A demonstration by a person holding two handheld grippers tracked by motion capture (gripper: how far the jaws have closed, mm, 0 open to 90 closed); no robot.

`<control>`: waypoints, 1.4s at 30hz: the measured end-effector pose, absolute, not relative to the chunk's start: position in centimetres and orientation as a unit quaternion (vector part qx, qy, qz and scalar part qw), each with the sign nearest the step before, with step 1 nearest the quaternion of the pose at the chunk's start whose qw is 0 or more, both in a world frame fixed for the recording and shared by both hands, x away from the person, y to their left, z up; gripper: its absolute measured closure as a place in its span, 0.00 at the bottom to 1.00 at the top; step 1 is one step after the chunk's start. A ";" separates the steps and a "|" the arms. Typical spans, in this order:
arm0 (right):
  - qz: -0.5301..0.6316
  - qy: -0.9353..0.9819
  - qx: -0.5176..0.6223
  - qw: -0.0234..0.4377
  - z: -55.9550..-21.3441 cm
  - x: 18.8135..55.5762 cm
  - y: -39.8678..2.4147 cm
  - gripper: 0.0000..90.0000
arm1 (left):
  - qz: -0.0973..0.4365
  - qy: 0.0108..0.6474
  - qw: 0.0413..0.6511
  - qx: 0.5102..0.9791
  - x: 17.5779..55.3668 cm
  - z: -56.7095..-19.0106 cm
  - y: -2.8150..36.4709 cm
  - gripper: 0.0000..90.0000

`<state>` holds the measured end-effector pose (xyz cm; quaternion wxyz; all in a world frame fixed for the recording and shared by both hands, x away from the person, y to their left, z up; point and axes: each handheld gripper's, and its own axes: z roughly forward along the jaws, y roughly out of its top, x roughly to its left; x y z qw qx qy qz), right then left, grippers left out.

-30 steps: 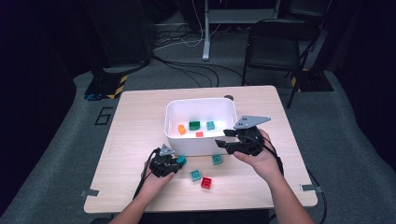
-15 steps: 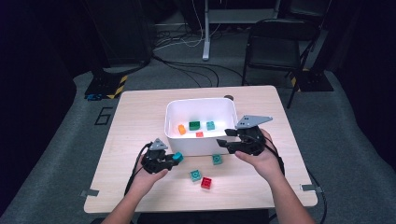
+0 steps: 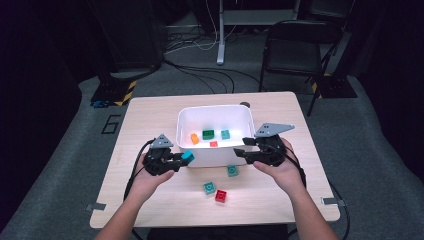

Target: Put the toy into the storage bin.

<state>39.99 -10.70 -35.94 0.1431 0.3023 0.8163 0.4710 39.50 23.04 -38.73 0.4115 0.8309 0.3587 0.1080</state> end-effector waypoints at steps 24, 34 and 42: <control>0.477 0.810 0.312 0.140 -35.8 39.9 -11.2 0.52 | 0.107 0.352 0.407 0.836 44.8 -34.8 22.0 0.75; 0.475 0.810 0.314 0.140 -35.9 40.0 -11.2 0.51 | 0.103 0.348 0.404 0.840 47.7 -34.5 19.5 0.75; 0.473 0.811 0.314 0.144 -36.0 40.1 -11.3 0.51 | 0.089 0.340 0.396 0.848 49.9 -35.2 17.5 0.75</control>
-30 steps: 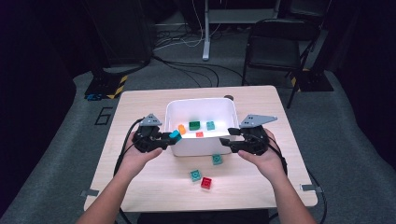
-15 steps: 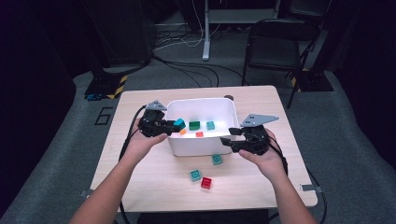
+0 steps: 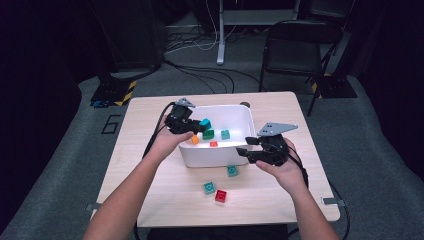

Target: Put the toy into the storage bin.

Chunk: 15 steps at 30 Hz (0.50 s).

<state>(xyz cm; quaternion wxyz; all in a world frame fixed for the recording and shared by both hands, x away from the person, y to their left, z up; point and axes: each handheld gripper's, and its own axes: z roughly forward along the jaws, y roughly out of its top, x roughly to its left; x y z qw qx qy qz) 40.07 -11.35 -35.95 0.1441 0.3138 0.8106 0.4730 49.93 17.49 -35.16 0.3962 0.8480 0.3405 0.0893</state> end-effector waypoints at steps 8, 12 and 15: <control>0.473 0.810 0.314 0.146 -36.0 40.1 -11.4 0.51 | 0.082 0.339 0.385 0.854 51.6 -35.9 16.0 0.75; 0.473 0.810 0.314 0.144 -36.0 40.1 -11.4 0.51 | 0.073 0.348 0.382 0.853 52.8 -36.5 15.2 0.75; 0.478 0.809 0.312 0.139 -35.9 40.0 -11.3 0.51 | 0.071 0.358 0.373 0.853 53.4 -36.9 14.8 0.75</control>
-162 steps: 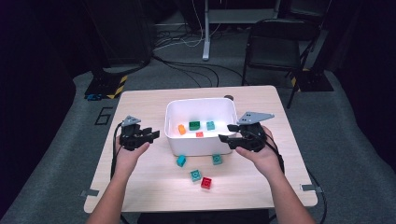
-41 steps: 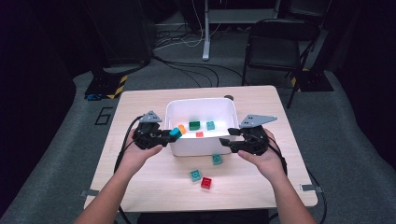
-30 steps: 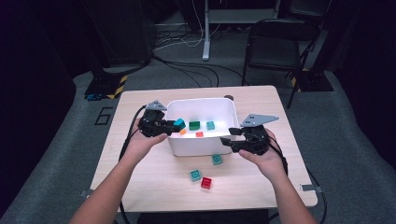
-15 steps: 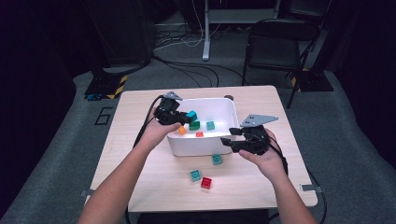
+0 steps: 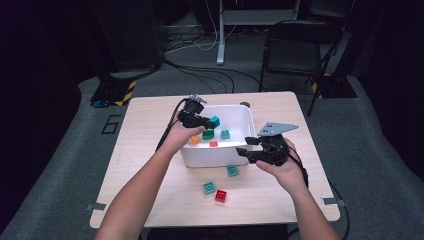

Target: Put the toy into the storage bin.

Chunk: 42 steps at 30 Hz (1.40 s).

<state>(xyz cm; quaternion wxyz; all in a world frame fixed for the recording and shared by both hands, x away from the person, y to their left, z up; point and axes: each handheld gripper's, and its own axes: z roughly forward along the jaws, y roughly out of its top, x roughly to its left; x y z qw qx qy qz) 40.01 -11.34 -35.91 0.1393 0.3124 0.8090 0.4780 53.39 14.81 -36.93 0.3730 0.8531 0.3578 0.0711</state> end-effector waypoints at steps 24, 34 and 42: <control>0.488 0.807 0.306 0.132 -35.7 39.8 -11.2 0.51 | 0.094 0.356 0.381 0.848 50.9 -35.6 16.3 0.63; 0.490 0.804 0.308 0.134 -35.6 39.7 -11.3 0.51 | 0.094 0.329 0.401 0.850 46.8 -34.9 18.5 0.61; 0.488 0.805 0.310 0.132 -35.7 39.8 -11.3 0.51 | 0.083 0.324 0.417 0.845 44.5 -35.2 19.3 0.62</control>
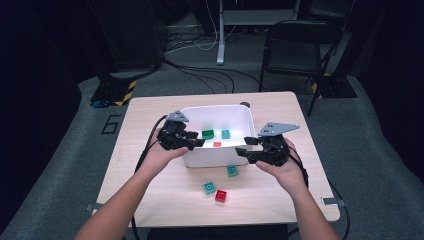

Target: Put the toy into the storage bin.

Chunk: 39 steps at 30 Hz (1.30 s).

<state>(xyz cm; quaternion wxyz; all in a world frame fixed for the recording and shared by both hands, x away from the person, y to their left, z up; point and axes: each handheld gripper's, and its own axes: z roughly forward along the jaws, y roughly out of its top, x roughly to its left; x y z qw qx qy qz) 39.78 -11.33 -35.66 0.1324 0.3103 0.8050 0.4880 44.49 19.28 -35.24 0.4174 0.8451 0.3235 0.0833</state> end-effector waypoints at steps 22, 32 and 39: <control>0.489 0.804 0.309 0.135 -35.7 39.8 -11.4 0.51 | 0.082 0.306 0.412 0.855 41.0 -38.7 19.2 0.63; 0.488 0.804 0.311 0.134 -35.7 39.8 -11.4 0.51 | 0.065 0.309 0.409 0.856 40.6 -41.6 19.5 0.63; 0.487 0.805 0.311 0.134 -35.8 39.8 -11.4 0.51 | 0.065 0.308 0.404 0.859 40.3 -43.4 19.2 0.63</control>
